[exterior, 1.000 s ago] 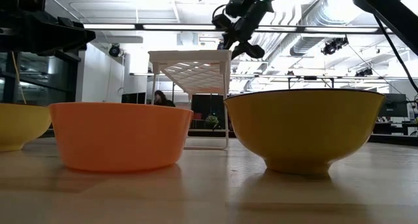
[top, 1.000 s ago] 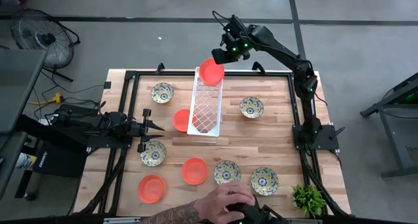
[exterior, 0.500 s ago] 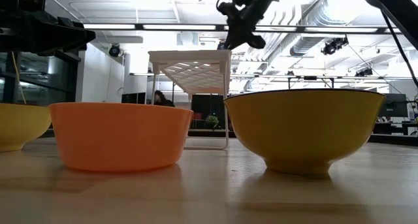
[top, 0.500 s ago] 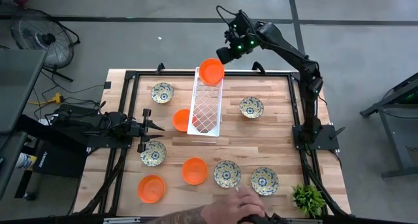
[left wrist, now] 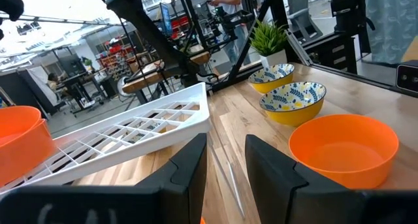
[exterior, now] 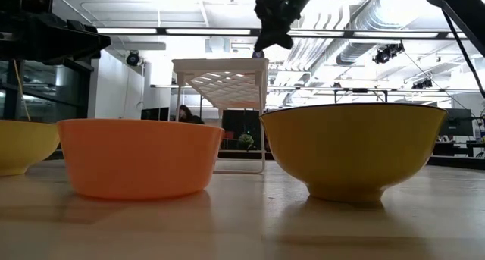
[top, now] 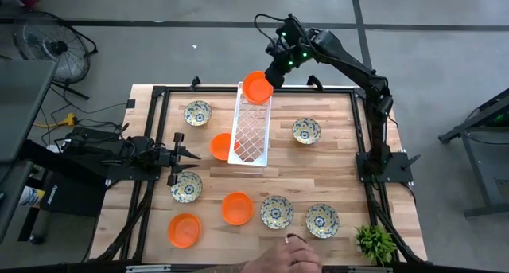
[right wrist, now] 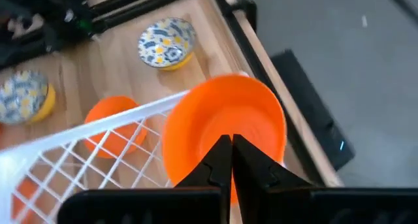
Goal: Pick & Place Mini bowls
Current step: Stack the orange bowl on the orange bowl on the shelf
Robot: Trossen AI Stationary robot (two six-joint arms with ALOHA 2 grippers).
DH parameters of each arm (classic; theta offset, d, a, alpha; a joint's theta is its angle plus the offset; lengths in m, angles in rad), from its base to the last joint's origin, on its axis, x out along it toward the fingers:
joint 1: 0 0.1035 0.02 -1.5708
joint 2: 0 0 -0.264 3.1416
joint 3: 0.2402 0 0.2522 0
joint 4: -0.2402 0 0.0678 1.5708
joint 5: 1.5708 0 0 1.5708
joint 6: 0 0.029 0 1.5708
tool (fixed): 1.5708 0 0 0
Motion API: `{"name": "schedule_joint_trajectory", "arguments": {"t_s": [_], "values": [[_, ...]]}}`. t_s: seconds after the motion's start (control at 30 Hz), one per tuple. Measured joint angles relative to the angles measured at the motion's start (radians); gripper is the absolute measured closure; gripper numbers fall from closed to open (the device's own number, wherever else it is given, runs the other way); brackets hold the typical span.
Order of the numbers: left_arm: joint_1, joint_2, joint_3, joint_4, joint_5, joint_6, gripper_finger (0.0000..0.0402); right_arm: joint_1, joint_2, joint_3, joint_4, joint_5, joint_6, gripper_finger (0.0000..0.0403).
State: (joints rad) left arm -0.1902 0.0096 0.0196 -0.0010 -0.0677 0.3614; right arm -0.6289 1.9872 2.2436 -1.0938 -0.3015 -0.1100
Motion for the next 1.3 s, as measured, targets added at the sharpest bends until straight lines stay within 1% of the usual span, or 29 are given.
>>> {"name": "schedule_joint_trajectory", "arguments": {"t_s": [0.17,0.3,0.33,0.47,0.6,0.83,0.93,0.97,1.03,1.1,1.2,1.3], "values": [[0.0,0.0,0.0,0.0,0.0,0.0,0.03,0.002,-0.003,0.0,0.067,-0.093,-0.142,0.0402],[0.0,0.0,0.0,0.0,0.0,0.0,0.03,0.001,-0.026,0.0,0.062,-0.075,-0.257,0.0403],[0.0,0.0,0.0,0.0,0.0,0.0,0.03,0.0,-0.029,0.0,0.058,-0.082,-0.273,0.0403],[0.0,0.0,0.0,0.0,0.0,0.0,0.03,-0.011,-0.03,-0.001,0.036,-0.179,-0.327,0.0403],[0.0,0.0,0.0,0.0,0.0,0.0,0.03,-0.012,-0.034,-0.002,0.019,-0.193,-0.382,0.0403],[0.0,0.0,0.0,0.0,0.0,0.0,0.03,-0.012,-0.035,-0.007,-0.011,-0.304,-0.425,0.0403],[0.0,0.0,0.0,0.0,0.0,0.0,0.03,-0.015,-0.069,-0.111,0.057,-0.314,-0.403,0.0403],[0.0,0.0,0.0,0.0,0.0,0.0,0.03,-0.017,-0.091,-0.171,0.099,-0.303,-0.389,0.0403],[0.0,0.0,0.0,0.0,0.0,0.0,0.03,-0.019,-0.149,-0.3,0.208,-0.238,-0.354,0.0403],[0.0,0.0,0.0,0.0,0.0,0.0,0.03,-0.019,-0.218,-0.434,0.355,-0.187,-0.303,0.0403],[0.0,0.0,0.0,0.0,0.0,0.0,0.03,-0.023,-0.309,-0.613,0.584,-0.184,-0.238,0.0403],[0.0,0.0,0.0,0.0,0.0,0.0,0.03,-0.03,-0.355,-0.764,0.768,-0.182,-0.204,0.0403]]}}
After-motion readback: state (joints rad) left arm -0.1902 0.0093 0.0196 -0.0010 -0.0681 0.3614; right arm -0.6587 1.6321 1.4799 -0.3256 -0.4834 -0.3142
